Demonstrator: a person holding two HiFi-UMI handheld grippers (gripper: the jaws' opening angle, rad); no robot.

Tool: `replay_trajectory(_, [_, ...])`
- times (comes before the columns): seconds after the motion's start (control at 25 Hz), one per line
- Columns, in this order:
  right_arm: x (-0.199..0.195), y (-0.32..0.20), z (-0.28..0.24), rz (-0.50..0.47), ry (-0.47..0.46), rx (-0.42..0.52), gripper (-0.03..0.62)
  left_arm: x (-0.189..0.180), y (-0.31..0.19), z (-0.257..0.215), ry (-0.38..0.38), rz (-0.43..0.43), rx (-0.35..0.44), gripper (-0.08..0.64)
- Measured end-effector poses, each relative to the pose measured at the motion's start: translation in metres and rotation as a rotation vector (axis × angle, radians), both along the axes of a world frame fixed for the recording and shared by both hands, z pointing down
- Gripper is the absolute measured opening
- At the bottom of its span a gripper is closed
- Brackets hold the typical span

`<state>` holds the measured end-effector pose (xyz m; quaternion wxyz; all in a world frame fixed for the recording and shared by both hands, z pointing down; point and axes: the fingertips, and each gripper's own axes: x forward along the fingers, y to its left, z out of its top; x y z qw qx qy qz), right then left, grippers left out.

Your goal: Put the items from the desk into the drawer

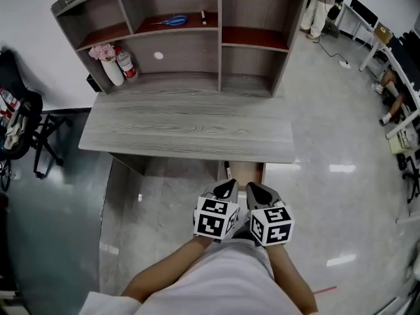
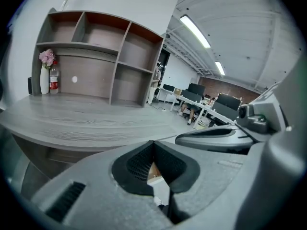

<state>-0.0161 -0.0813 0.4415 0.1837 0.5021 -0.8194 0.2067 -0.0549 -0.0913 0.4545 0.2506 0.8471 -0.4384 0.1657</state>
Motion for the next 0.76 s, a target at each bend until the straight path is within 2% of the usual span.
replay_trajectory(0.76, [-0.0092, 0.0009, 0.0021, -0.013, 0.01, -0.011, 0.002, -0.005, 0.0013, -0.0013, -0.007, 0.01, 0.005, 0.003])
